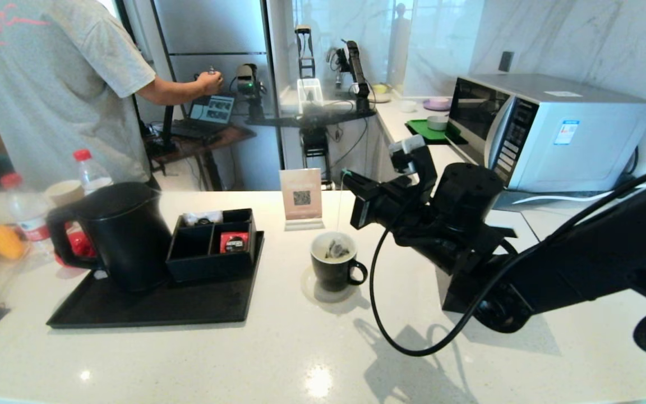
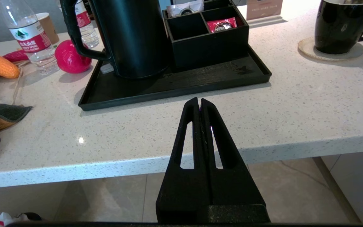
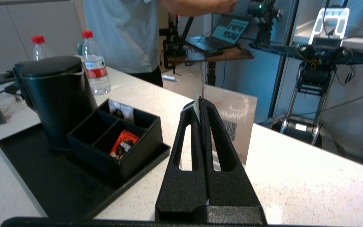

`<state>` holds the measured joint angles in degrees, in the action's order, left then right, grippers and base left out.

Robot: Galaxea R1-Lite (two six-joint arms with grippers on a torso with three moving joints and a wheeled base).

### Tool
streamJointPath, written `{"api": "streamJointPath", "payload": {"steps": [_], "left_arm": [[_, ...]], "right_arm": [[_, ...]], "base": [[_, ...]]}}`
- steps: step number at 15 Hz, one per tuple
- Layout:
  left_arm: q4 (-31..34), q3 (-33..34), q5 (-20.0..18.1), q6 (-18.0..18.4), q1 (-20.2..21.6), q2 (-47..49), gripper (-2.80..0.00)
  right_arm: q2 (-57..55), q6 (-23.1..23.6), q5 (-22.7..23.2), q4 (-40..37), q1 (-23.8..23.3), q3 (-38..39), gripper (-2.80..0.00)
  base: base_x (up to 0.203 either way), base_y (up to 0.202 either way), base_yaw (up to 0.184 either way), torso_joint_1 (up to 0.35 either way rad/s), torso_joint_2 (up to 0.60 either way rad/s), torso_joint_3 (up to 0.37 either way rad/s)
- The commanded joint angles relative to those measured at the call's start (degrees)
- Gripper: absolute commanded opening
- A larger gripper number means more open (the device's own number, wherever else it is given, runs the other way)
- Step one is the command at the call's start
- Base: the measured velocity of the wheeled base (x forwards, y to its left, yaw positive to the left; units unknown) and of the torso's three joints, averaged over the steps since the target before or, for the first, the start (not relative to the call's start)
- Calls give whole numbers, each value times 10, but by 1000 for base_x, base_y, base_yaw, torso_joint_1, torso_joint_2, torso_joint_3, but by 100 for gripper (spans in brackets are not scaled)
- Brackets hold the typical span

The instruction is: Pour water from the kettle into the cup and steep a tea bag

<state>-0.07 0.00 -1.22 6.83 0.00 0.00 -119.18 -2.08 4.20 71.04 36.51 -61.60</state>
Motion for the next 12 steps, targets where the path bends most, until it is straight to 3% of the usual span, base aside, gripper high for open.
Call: {"api": "streamJointPath", "payload": {"steps": [1, 12], "left_arm": [[0, 0, -1, 0, 0, 0, -280], [0, 0, 0, 0, 0, 0, -280]], "right_arm": [[16, 0, -17, 5, -1, 8, -280], [17, -2, -28, 11, -21, 26, -280]], "base": [[0, 0, 0, 0, 0, 0], [0, 0, 0, 0, 0, 0]]}}
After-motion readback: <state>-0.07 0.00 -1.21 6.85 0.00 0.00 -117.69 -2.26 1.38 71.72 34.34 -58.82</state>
